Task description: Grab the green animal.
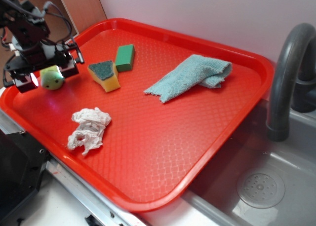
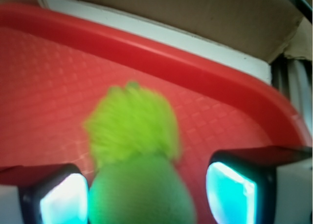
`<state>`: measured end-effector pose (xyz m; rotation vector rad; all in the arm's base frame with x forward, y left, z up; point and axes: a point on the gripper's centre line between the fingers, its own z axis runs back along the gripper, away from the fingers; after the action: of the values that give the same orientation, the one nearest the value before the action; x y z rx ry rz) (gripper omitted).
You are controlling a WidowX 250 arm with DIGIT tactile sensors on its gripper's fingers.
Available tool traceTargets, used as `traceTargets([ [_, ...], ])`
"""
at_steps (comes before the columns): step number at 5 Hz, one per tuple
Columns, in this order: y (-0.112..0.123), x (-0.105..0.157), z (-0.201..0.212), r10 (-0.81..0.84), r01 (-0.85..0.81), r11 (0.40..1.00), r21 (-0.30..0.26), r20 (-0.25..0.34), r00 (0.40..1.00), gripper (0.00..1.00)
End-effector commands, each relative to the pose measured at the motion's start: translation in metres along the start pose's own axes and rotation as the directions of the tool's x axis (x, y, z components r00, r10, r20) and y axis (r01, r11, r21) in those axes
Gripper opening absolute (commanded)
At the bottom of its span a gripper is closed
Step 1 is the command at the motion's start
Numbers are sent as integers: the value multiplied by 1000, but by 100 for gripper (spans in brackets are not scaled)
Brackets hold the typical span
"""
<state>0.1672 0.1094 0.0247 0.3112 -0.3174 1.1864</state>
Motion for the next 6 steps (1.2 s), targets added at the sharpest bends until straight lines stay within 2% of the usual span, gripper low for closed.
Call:
traceTargets([
  [1, 6, -4, -10, -9, 9, 1000, -7, 14, 1000, 0],
  [2, 4, -4, -10, -18, 18, 1000, -20, 15, 1000, 0],
  [3, -4, -4, 17, -25, 28, 999, -43, 60, 998, 0],
  [4, -18, 3, 69, -184, 184, 963, -198, 19, 983, 0],
  [5, -33, 2, 113, -408, 373, 870, -324, -47, 912, 0],
  [6, -39, -8, 161, -608, 512, 718, -471, -66, 791, 0],
])
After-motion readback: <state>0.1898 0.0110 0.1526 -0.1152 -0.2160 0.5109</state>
